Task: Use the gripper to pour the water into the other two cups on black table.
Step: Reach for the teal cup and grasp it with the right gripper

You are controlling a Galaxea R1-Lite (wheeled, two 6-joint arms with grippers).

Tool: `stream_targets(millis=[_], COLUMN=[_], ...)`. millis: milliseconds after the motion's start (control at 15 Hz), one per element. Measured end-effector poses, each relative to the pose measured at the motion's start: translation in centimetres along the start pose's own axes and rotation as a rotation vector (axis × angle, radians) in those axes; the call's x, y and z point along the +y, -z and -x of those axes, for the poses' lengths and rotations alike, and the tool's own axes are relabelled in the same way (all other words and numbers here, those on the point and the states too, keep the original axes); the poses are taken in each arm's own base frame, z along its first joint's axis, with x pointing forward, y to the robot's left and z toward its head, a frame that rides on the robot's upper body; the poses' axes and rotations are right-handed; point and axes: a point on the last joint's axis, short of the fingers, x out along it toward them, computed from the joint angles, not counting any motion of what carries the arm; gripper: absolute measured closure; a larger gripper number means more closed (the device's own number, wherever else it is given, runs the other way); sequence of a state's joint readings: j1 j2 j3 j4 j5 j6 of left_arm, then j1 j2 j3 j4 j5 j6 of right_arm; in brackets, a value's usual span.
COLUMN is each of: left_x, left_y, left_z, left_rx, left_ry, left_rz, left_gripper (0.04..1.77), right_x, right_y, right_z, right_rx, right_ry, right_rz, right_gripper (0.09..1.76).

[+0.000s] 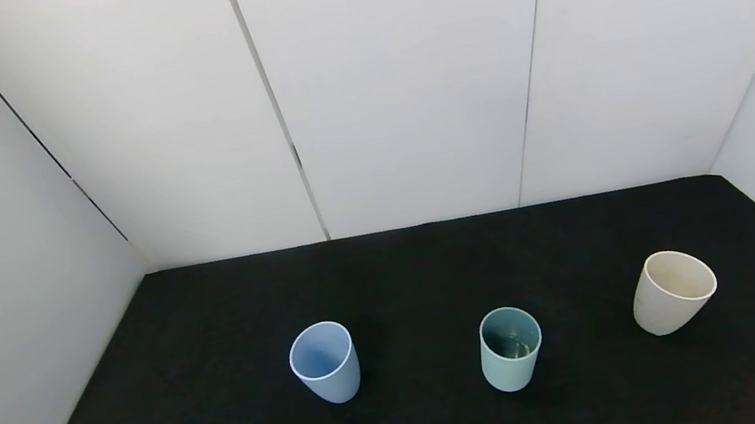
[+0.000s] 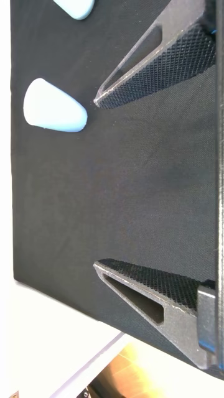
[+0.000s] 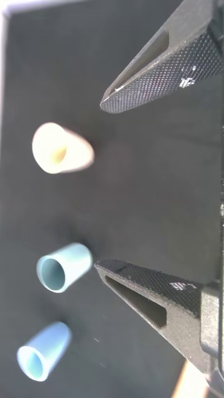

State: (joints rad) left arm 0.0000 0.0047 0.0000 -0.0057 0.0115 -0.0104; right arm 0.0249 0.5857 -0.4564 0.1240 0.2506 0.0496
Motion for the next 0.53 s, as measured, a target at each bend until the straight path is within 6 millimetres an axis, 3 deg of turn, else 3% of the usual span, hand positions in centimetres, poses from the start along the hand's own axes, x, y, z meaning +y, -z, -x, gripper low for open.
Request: stream_targets(millis=[333,533], left_x=[0.0,0.0], left_y=[0.0,0.0], left_z=[0.0,0.0], left_rx=[0.0,0.0], left_ry=[0.0,0.0], left_rz=[0.0,0.0], left_gripper=[0.09,0.09], right_x=[-0.1,2.4], right_y=[-2.4,-1.8], right_z=[-8.5,-13.9], right_rx=[0.239,0.31], right_ry=[-0.123,-0.147], right_rz=[-0.033,-0.02], right_gripper=[0.14,0.14])
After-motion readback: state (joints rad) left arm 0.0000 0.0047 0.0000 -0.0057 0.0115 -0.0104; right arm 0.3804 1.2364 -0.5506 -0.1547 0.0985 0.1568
